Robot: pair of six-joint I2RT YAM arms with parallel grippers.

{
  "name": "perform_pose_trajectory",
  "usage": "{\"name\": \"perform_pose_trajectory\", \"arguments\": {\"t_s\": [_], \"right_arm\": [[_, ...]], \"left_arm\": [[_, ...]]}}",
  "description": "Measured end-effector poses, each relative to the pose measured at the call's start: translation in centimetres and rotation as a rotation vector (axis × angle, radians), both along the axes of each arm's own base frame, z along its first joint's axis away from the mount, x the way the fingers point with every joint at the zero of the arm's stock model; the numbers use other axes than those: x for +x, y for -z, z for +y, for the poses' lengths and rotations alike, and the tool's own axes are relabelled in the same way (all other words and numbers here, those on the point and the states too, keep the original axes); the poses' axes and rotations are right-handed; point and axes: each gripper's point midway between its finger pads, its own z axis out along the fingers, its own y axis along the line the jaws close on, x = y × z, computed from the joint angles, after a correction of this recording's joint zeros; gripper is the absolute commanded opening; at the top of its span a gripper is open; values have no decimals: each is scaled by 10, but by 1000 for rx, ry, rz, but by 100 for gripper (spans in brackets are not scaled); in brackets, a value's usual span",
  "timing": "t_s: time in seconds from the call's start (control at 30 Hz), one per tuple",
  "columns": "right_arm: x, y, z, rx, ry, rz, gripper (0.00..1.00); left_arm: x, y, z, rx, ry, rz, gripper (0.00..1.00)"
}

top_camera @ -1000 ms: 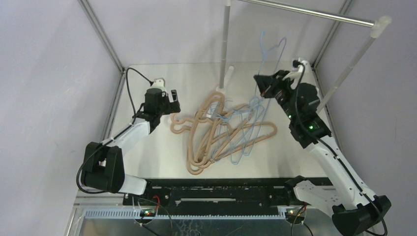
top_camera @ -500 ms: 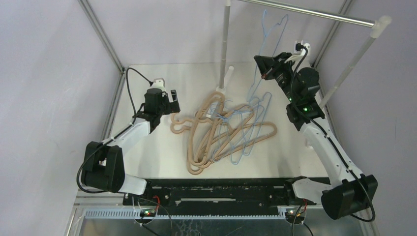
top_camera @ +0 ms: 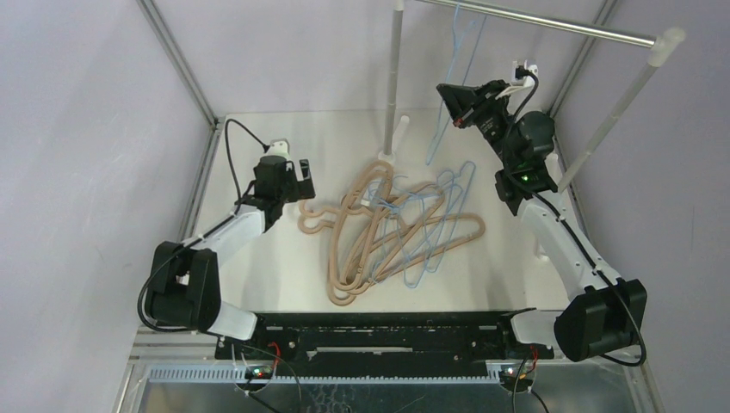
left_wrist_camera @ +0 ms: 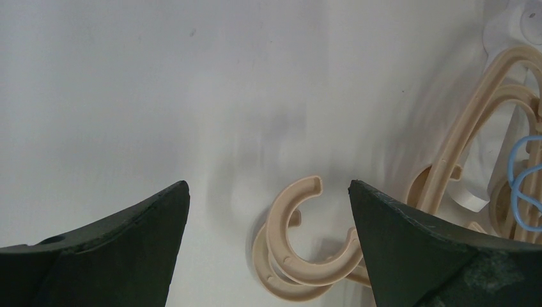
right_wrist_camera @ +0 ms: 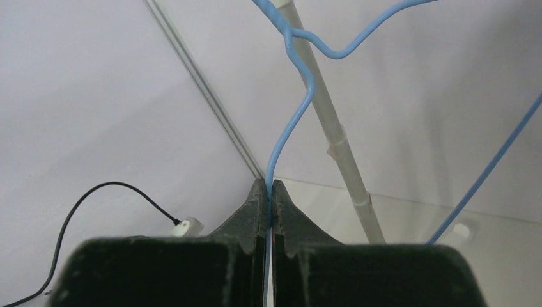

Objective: Organize the hangers

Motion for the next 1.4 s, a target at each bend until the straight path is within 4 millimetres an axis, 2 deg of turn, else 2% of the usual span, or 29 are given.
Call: {"name": "perform_pose_trajectory", "arguments": {"t_s": [0.27, 0.37, 0.47, 0.67, 0.77, 0.87, 1.07, 1.23, 1.4], "right_arm": [[1, -12, 0, 14, 4, -48, 0], [16, -21, -2, 28, 31, -63, 0], [34, -20, -3, 44, 60, -58, 0], [74, 1, 0, 59, 97, -1, 0], [88, 14, 3, 65, 97, 33, 0], [93, 21, 9, 67, 86, 47, 0], [95, 14, 33, 52, 26, 49, 0], [103, 16, 52, 18, -25, 85, 0], [112, 21, 61, -2, -52, 109, 2]], "left_arm": [[-1, 8, 0, 6, -1, 21, 99], [-1, 11, 0, 8, -1, 30, 99], [-1, 11, 0, 8, -1, 32, 100], [-2, 12, 0, 8, 0, 35, 99], [-2, 14, 0, 9, 1, 42, 99], [-2, 17, 0, 11, 1, 49, 100], [-3, 23, 0, 12, 5, 66, 99], [-3, 24, 0, 12, 5, 68, 100], [-3, 24, 0, 12, 5, 68, 99]]}}
